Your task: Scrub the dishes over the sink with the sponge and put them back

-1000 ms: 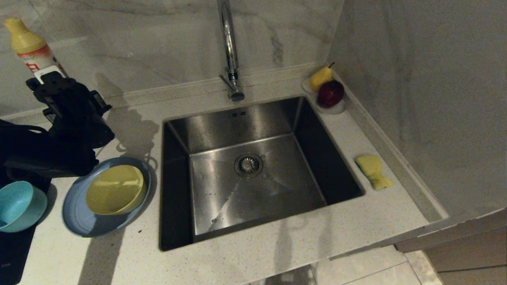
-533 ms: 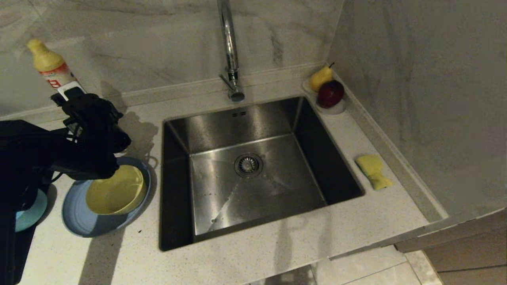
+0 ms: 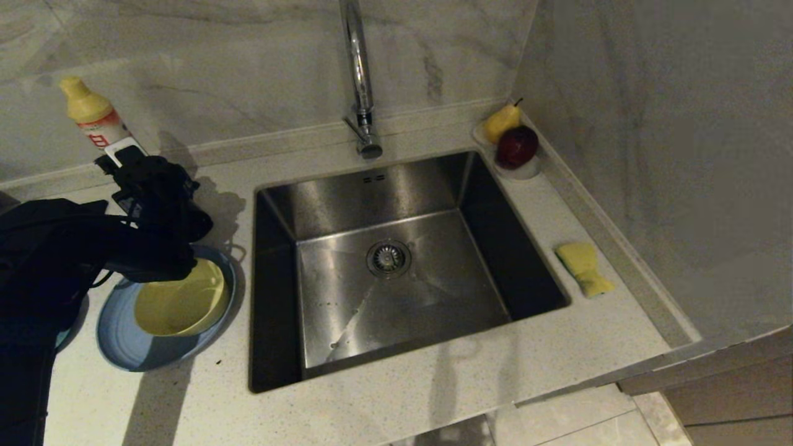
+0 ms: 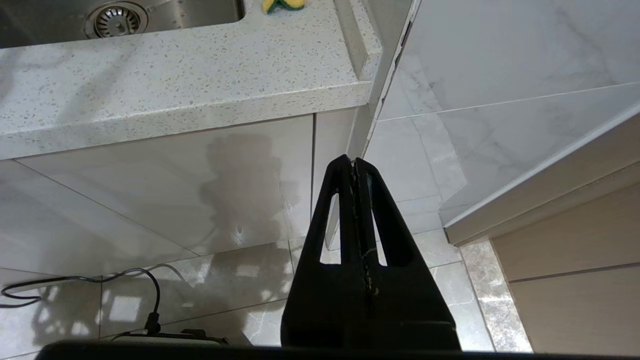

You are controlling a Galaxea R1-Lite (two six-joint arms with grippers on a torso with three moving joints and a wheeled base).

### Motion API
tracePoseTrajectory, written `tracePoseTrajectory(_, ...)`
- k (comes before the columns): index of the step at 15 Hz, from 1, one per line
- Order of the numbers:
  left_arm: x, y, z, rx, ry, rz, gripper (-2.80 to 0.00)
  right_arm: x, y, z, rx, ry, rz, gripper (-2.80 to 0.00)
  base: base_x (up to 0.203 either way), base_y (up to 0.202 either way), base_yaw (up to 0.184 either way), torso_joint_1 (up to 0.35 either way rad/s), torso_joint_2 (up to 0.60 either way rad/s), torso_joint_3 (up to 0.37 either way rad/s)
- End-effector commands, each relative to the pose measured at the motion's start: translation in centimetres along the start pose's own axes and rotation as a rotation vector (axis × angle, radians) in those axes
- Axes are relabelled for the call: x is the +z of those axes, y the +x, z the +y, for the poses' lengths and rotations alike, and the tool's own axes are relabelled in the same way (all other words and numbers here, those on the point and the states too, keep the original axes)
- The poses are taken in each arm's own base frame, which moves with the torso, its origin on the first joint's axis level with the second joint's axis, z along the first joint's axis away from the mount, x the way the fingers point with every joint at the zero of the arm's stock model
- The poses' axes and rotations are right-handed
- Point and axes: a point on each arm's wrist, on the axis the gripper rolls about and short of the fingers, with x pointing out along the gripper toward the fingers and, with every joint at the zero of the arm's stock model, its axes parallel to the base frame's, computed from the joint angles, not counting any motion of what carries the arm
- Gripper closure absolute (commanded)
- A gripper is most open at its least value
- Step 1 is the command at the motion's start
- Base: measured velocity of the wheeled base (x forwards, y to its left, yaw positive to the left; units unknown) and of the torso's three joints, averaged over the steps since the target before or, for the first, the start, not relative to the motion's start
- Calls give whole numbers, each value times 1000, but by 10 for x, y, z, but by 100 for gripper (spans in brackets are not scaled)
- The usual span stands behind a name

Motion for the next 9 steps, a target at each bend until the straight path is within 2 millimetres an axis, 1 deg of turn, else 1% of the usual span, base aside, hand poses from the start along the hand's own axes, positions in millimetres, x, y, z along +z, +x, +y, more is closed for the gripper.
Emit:
tracePoseTrajectory(1, 1, 6, 2, 14, -11, -17, 0, 0, 0, 0, 1, 0, -2, 0, 0, 0, 0, 0, 0, 0)
tracePoseTrajectory(4, -11, 10, 5, 24, -2, -8, 0, 0, 0, 0, 1, 0, -2, 0, 0, 0, 0, 0, 0, 0)
tracePoseTrajectory(9, -20, 16, 1, 27, -9, -15, 0, 0, 0, 0, 1, 0, -2, 0, 0, 0, 0, 0, 0, 0)
